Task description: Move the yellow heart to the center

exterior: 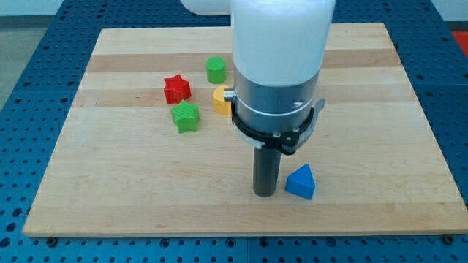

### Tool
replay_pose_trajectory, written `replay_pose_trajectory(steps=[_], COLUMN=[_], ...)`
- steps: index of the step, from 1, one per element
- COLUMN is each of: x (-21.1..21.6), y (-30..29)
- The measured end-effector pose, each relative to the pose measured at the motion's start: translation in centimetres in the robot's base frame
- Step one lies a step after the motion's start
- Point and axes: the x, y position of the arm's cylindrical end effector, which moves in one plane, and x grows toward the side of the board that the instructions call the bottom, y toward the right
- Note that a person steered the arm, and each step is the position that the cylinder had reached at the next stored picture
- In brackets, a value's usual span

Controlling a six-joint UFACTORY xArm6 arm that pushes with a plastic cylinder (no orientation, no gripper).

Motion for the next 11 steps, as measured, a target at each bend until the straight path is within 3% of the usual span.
replay_pose_trajectory(steps=[4, 5, 7, 11], x=[-0.3, -2.0, -11.3, -14.9], y=[8.7, 7.7, 1.8, 1.6])
